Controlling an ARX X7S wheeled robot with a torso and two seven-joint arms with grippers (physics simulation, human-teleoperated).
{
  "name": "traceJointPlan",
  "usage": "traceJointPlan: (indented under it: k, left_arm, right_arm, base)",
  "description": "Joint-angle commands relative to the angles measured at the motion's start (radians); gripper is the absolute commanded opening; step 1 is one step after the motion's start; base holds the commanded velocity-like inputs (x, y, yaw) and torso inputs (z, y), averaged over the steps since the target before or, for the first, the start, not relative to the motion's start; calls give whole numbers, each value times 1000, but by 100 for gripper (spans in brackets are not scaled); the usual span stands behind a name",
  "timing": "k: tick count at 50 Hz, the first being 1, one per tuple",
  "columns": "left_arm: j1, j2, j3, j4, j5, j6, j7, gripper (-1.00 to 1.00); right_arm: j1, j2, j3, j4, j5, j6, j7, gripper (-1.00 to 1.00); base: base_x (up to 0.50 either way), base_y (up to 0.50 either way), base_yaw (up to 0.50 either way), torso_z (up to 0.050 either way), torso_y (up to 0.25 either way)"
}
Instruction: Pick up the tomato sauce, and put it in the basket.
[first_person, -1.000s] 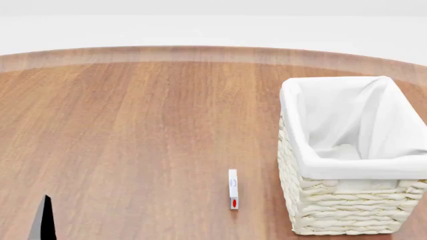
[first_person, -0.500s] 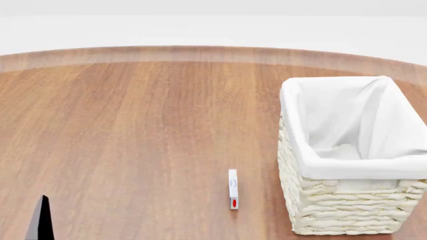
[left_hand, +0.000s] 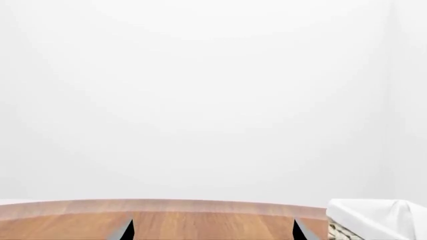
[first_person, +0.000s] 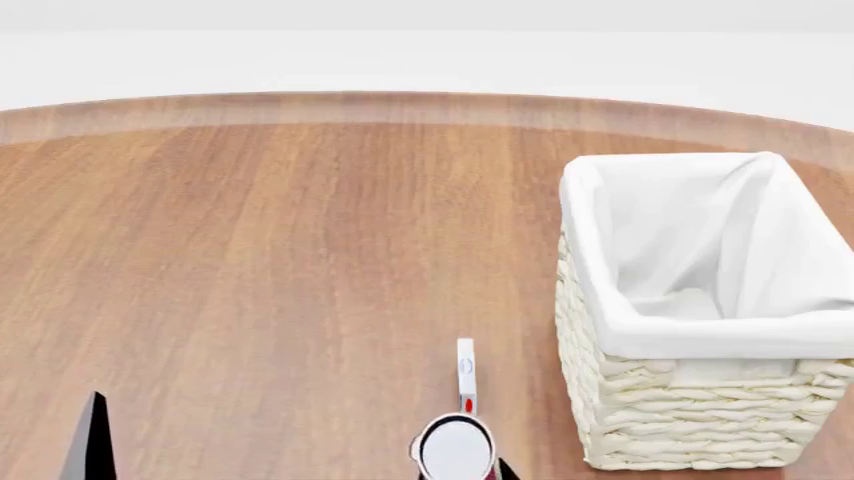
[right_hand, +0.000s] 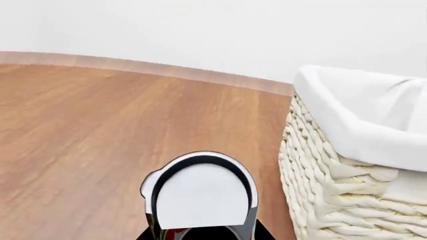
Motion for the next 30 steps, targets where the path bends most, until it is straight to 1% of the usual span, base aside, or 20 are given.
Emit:
traceJointPlan:
  k: [1, 4, 6, 8, 9, 10, 16, 21, 30]
  left_arm:
    - [-2, -2, 4, -7, 0, 4, -2, 100]
    - [0, -2, 6, -9, 1, 9, -2, 100]
    - [1, -1, 10, -13, 4, 10, -2, 100]
    - [4, -3, 9, -12, 3, 12, -1, 100]
    - [6, -4, 8, -7, 2, 10, -4, 100]
    - [10, -6, 4, -2, -1, 12, -5, 100]
    - [14, -10, 1, 5, -8, 11, -9, 100]
    - [20, -10, 3, 0, -3, 19, -10, 100]
    - [26, -13, 6, 5, -3, 22, -13, 100]
  right_arm:
    - [27, 10, -7, -66, -23, 77, 11, -100]
    - [25, 9, -15, -56, -26, 63, 2, -100]
    - [56, 0, -36, -29, -46, 45, -13, -100]
    - [96, -15, -39, -7, -38, 65, -25, -100]
    - [122, -22, -40, 7, -36, 74, -33, -100]
    - [181, -34, -45, 34, -42, 62, -60, -100]
    - [351, -79, -51, 160, -39, 89, -119, -100]
    - [427, -95, -36, 238, -34, 73, -151, -100]
    - [510, -108, -9, 319, -16, 73, -180, -100]
  base:
    - [0, 0, 0, 0, 0]
    - [0, 0, 0, 0, 0]
    - [0, 0, 0, 0, 0]
    - [0, 0, 0, 0, 0]
    - [0, 0, 0, 0, 0]
    - [0, 0, 0, 0, 0]
    - [0, 0, 0, 0, 0]
    - [0, 0, 0, 0, 2]
    - [0, 0, 0, 0, 0]
